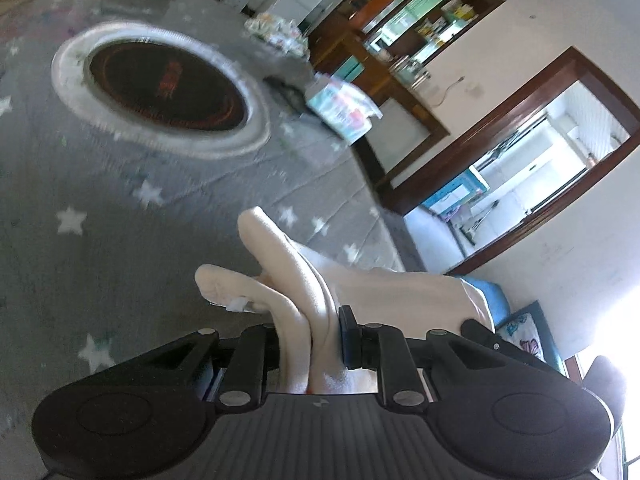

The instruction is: Fold clothes

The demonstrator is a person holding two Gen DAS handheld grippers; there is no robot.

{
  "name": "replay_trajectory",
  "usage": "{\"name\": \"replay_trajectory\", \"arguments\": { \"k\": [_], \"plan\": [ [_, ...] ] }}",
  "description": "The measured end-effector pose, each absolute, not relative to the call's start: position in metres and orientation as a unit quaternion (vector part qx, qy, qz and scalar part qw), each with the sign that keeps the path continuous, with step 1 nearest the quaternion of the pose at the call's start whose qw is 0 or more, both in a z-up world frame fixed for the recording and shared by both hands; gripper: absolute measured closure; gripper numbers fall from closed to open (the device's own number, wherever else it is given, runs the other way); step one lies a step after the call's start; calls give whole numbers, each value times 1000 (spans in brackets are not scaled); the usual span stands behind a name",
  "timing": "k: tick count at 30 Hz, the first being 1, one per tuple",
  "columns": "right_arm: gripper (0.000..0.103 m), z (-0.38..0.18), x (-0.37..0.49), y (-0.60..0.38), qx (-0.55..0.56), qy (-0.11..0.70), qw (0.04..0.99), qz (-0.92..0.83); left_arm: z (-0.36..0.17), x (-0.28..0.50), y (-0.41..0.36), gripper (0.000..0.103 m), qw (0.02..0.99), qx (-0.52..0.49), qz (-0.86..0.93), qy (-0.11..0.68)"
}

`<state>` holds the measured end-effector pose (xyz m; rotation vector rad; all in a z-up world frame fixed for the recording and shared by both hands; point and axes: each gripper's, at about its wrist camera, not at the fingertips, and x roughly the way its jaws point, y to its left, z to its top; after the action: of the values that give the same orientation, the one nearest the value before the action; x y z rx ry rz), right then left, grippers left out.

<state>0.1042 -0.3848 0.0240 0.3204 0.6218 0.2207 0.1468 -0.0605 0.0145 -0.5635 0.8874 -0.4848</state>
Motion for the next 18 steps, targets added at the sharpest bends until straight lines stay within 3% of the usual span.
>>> {"name": "replay_trajectory", "arguments": {
  "k": [18],
  "plan": [
    [91,-6,130,-381,135,339,927,87,-16,158,-49,84,826,-273,-201,450]
  ]
}}
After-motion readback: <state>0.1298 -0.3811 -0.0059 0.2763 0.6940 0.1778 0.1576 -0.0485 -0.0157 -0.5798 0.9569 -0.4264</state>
